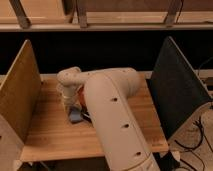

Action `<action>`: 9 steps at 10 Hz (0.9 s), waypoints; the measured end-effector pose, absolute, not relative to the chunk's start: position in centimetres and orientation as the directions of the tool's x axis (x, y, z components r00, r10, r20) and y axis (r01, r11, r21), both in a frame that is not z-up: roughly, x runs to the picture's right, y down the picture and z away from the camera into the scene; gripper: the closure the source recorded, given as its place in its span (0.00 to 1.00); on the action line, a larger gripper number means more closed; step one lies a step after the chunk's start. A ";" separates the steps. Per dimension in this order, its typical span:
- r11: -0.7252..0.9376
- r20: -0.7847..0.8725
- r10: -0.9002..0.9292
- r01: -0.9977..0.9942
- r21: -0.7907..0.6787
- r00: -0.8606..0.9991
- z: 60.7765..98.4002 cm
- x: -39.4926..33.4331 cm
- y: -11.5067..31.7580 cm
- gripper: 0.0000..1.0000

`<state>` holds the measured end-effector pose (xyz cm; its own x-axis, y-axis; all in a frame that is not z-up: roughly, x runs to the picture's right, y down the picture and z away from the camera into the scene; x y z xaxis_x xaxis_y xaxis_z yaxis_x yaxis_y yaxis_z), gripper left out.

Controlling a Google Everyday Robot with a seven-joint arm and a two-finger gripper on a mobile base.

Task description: Place the white sponge in the ceramic cup

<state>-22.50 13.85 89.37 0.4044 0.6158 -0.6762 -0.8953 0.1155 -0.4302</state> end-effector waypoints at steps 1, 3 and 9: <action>0.113 -0.673 0.619 -0.894 -0.433 0.404 89.3 -22.7 13.8 0.95; 0.110 -0.661 0.630 -0.889 -0.444 0.408 89.2 -23.0 13.7 1.00; 0.175 -0.413 0.799 -0.826 -0.535 0.436 84.2 -24.8 7.9 1.00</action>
<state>-24.77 7.92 84.18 0.4365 0.7991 -0.4134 -0.8265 0.1745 -0.5352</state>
